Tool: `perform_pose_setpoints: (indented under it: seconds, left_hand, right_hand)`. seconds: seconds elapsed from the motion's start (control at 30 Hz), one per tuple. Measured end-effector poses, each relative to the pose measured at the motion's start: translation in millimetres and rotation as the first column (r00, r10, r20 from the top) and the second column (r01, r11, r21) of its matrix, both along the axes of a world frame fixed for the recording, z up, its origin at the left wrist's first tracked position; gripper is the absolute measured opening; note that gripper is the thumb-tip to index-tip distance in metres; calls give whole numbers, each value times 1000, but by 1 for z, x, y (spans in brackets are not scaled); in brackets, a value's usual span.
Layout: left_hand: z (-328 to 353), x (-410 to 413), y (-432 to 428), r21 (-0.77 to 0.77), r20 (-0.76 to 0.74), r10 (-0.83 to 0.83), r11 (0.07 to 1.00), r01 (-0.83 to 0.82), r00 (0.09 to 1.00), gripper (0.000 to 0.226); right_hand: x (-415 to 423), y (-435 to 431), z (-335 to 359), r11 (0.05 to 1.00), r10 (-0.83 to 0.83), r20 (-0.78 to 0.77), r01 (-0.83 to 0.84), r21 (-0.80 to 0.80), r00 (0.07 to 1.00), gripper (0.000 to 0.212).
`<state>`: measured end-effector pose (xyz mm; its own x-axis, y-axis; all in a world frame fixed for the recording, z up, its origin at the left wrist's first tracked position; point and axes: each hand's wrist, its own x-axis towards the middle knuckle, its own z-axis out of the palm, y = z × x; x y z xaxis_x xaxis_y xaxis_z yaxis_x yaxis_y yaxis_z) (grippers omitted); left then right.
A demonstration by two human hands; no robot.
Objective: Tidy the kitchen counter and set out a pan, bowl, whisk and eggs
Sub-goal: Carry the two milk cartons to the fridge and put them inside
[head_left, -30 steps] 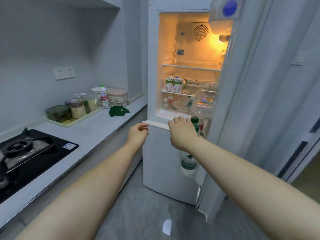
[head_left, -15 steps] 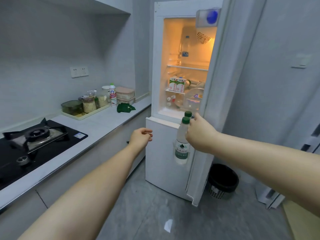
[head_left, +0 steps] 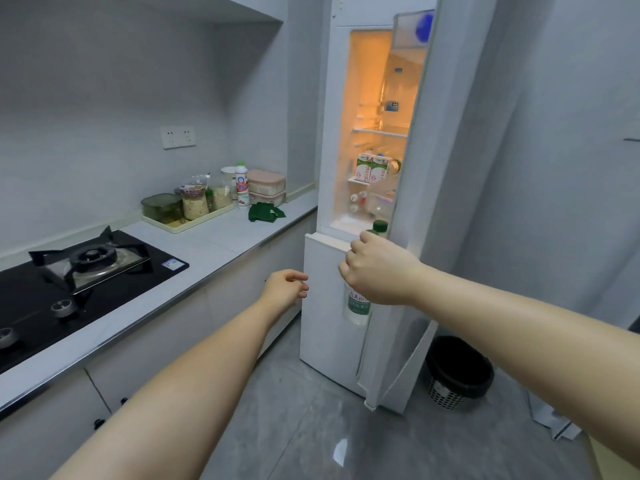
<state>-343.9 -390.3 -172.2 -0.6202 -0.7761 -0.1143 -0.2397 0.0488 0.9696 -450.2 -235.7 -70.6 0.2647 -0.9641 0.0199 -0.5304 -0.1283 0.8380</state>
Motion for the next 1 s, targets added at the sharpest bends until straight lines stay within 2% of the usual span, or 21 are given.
perform_pose_setpoints:
  seconds: [0.23,0.33,0.43,0.53,0.7,0.83,1.0]
  left_hand:
    - [-4,21,-46,44,22,90,995,-91,996,30]
    - [3,20,-69,51,7,78,996,-78,997,27]
    - [9,11,-94,63,-17,60,996,-59,998,24]
    - [18,-4,-122,61,-52,17,998,-13,998,24]
    - [33,-28,-167,28,-66,-178,983,180,982,24]
    - [46,-58,-211,21,-106,-256,966,259,961,27]
    - [55,-100,-263,6,-165,-298,953,303,940,27]
  right_hand:
    - [11,-84,10,970,238,91,-232,-71,967,17]
    - [3,-119,15,961,258,106,-245,-126,960,16]
    - [-6,-149,20,953,250,77,-231,-199,965,9]
    - [-19,-179,27,937,264,18,-252,-240,964,10]
    - [-47,-231,53,910,272,-110,-293,-292,956,16]
    - [-76,-284,86,884,251,-205,-310,-351,946,13]
    - [-115,-343,99,910,197,-143,-235,-341,970,21]
